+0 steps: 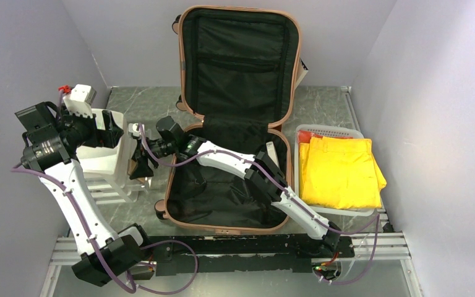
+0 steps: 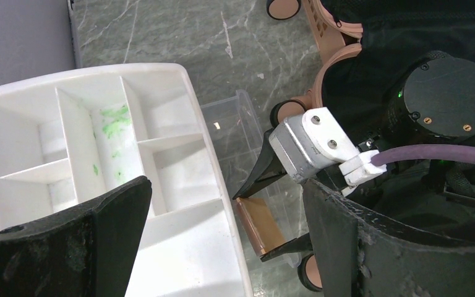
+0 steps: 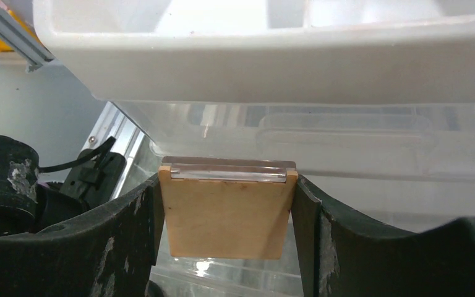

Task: Open, take out, and arrange the luggage
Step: Place the personal item in the drawer.

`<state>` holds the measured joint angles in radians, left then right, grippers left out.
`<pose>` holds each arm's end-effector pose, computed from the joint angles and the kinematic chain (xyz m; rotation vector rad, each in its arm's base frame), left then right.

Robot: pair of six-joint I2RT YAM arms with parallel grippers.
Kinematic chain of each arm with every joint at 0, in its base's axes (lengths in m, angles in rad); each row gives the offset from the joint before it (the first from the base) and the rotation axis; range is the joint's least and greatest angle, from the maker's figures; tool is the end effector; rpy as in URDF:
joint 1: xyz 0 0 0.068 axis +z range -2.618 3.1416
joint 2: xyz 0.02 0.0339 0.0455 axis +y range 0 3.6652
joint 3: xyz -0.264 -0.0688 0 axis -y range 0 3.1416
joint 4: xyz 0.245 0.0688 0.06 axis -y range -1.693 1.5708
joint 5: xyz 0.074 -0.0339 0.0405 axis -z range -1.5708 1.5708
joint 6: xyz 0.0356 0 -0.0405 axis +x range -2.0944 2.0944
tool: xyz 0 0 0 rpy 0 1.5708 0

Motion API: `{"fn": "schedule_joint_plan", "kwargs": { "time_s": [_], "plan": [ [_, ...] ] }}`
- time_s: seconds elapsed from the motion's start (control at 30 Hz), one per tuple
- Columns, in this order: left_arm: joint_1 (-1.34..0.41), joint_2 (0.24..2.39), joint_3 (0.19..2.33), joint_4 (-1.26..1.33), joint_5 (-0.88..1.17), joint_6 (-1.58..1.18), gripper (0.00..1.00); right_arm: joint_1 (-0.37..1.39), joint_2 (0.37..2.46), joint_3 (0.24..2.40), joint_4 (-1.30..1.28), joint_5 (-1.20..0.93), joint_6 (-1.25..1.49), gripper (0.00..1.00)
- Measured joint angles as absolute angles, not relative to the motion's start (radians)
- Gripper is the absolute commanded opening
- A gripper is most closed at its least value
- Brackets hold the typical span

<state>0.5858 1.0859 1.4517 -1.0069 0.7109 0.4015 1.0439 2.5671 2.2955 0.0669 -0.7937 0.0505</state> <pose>0.1672 0.0830 0.4303 0.1878 2.0373 -0.1795 0.2751 0.5233 0.2289 -1.4447 1.3337 1.4539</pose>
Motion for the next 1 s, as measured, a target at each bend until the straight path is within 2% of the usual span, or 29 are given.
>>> {"fn": "schedule_joint_plan", "kwargs": {
  "time_s": [0.27, 0.43, 0.6, 0.77, 1.0],
  "plan": [
    [0.586, 1.086, 1.452, -1.002, 0.713, 0.401, 0.97, 1.044, 2.565, 2.296, -0.010, -0.786, -0.044, 0.99],
    [0.586, 1.086, 1.452, -0.993, 0.721, 0.400, 0.96, 1.044, 2.524, 2.305, -0.109, -0.780, -0.107, 1.00],
    [0.586, 1.085, 1.452, -0.992, 0.721, 0.401, 0.96, 1.042, 2.379, 2.291, -0.253, -0.721, -0.214, 1.00],
    [0.586, 1.073, 1.435, -0.977, 0.718, 0.402, 0.97, 1.022, 2.056, 2.175, -0.446, -0.638, -0.387, 1.00],
    [0.586, 1.006, 1.333, -0.925, 0.721, 0.405, 0.96, 0.920, 1.568, 1.837, -0.725, -0.480, -0.666, 1.00]
  ]
}}
